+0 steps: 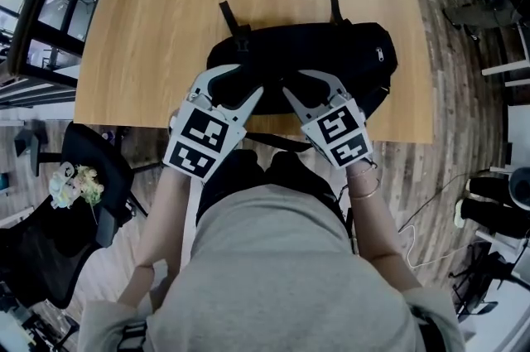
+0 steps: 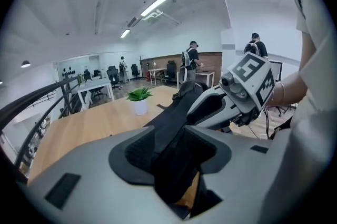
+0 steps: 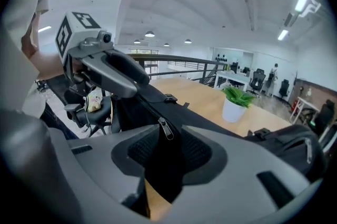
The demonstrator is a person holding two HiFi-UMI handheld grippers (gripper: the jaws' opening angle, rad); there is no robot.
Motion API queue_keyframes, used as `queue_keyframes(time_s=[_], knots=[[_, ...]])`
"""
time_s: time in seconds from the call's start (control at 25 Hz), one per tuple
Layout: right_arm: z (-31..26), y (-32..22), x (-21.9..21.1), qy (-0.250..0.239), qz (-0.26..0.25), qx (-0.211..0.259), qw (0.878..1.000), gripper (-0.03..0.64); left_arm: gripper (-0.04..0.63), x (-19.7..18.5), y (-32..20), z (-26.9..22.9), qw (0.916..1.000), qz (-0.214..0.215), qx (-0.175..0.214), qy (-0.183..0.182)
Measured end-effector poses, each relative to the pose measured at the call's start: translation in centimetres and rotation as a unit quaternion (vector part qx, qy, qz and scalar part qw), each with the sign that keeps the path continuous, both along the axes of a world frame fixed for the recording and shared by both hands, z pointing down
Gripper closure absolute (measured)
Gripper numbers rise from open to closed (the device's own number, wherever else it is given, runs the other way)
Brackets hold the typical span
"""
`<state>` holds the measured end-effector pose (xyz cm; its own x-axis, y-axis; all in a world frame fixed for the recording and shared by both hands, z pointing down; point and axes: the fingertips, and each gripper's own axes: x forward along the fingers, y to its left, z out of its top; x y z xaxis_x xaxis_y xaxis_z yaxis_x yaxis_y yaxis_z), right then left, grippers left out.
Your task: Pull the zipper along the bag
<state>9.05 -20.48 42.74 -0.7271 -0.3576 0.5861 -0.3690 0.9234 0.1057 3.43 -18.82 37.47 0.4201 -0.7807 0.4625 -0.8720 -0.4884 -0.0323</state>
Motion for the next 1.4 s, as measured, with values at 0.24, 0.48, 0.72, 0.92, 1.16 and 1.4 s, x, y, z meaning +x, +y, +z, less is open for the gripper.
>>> queue_keyframes(time_s=[0.24,0.48,0.72,0.92,1.16,1.4], knots=[[0.8,0.3,-0.3,0.034,-0.022,0.019,0.999,0.5,0.409,1.5,-1.0,0.4,0.9995,0.03,-0.008,-0.01],[1.3,0.4,-0.2,0.055,-0.032,0.036,0.997,0.55,0.408,3.0,-1.1,2.0,0.9968,0.064,-0.032,-0.036],[0.8,0.6,0.0,0.062,-0.032,0.052,0.996,0.565,0.408,4.3,-0.8,4.2,0.9841,0.115,-0.057,-0.123],[0.3,1.2,0.2,0.06,-0.031,0.058,0.996,0.575,0.42,4.4,-0.9,5.4,0.9748,0.125,-0.062,-0.174],[-0.2,1.0,0.4,0.042,-0.024,0.034,0.998,0.607,0.484,4.4,-1.2,5.5,0.9722,0.119,-0.053,-0.194],[-1.4,-0.2,1.4,0.021,0.01,0.029,0.999,0.607,0.528,4.1,-1.5,4.2,0.983,0.09,-0.043,-0.154]])
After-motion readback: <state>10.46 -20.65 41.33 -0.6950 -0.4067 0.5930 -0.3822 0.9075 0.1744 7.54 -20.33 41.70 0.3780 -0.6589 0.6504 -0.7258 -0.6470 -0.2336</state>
